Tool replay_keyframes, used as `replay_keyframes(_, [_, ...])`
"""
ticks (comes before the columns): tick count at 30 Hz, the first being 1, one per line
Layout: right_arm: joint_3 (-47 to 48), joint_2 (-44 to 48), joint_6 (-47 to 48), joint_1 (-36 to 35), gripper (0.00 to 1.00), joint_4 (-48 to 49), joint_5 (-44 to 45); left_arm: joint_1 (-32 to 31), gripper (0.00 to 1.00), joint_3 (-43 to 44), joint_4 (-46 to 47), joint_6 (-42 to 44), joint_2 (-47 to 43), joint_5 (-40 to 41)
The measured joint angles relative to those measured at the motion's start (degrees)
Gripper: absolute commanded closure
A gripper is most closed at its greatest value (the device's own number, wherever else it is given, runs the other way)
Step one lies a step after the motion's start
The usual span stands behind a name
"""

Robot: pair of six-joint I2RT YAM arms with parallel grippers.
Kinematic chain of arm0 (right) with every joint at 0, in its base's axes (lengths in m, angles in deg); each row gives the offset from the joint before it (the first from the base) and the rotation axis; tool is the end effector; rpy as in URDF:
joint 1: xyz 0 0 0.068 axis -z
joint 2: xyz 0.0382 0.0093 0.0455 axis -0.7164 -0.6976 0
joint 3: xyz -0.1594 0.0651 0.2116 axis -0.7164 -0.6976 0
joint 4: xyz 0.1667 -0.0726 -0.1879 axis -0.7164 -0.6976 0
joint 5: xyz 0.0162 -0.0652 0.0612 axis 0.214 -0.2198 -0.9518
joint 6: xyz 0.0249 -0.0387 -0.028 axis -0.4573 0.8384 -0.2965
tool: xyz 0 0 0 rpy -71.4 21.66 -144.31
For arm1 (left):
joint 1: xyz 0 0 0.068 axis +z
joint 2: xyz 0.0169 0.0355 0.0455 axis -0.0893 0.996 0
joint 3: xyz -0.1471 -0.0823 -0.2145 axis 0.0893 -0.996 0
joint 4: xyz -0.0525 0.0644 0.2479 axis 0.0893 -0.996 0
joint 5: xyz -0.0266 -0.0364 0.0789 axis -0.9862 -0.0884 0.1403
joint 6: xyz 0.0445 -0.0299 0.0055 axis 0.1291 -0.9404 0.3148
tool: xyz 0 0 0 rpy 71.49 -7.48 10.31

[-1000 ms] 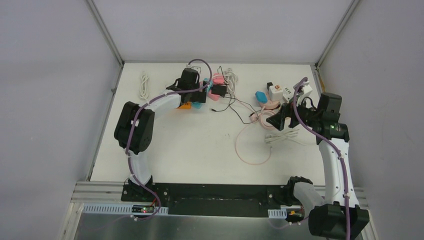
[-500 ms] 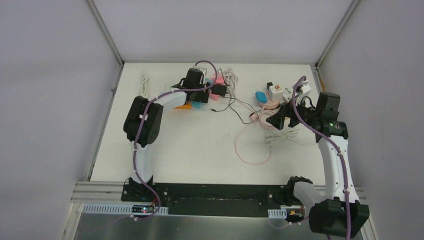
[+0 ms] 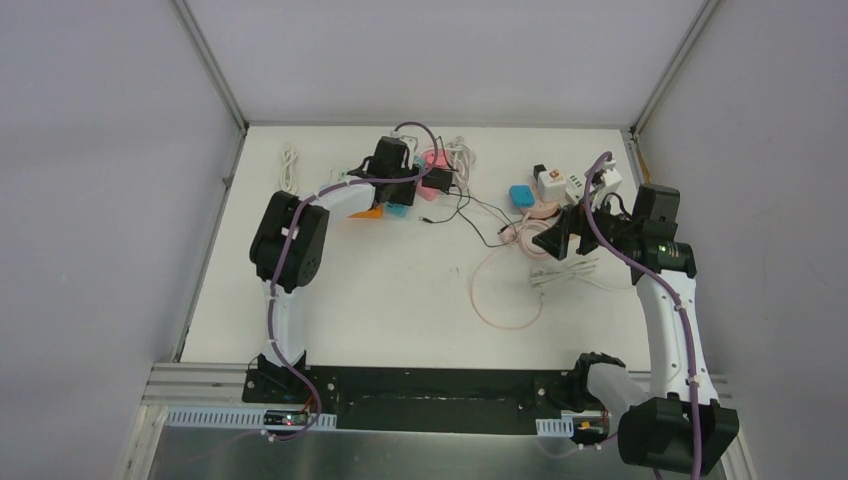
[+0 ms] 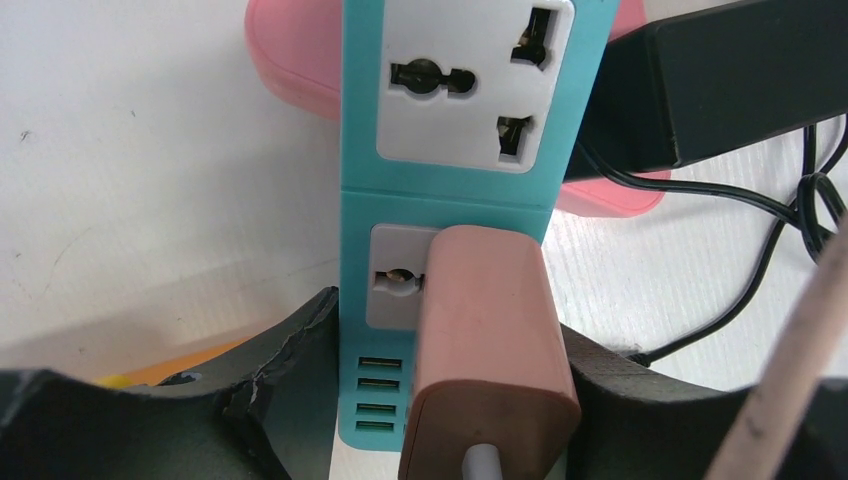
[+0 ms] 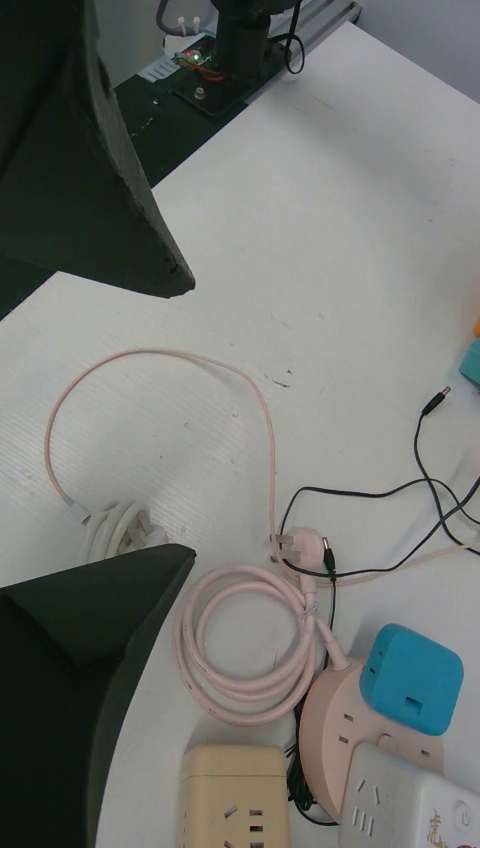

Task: Pull the plug off the socket
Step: Pick up the socket from the center of the board.

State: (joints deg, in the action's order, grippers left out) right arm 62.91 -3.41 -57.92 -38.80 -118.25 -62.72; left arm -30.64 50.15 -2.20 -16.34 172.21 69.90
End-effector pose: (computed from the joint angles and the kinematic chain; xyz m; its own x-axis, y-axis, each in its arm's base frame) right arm 0.1980 0.0023 0.3197 -0.5147 -0.1018 -0.8513 -0.6185 0.7317 0.2864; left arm 0.4139 -0.1987 0.1810 -0.6073 0.2907 -0.7394 0.4493 0.8932 -0.0178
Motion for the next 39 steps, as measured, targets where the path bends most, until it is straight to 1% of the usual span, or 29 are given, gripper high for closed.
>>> replay_keyframes(2, [0.0, 0.0, 0.0, 0.0, 0.00, 0.0, 0.0, 0.0, 1.00, -0.2, 0.1, 0.2, -0.2, 0.0])
replay_keyframes(7, [0.0, 0.0, 0.0, 0.0, 0.00, -0.1, 0.0, 0.0, 1.00, -2.0, -0.2, 0.6, -3.5, -0.1])
replay_keyframes(18, [0.0, 0.0, 0.0, 0.2, 0.00, -0.3, 0.0, -0.7, 1.00, -3.5, 0.0, 0.6, -16.5, -1.5])
replay_keyframes(29, [0.0, 0.0, 0.0, 0.3, 0.00, -0.4, -0.2, -1.6, 1.00, -9.6, -0.8, -1.3, -23.6, -1.8])
replay_keyframes(39, [0.0, 0.2, 0.0, 0.3, 0.00, -0.4, -0.2, -1.6, 1.00, -9.6, -1.8, -3.7, -29.4, -2.0])
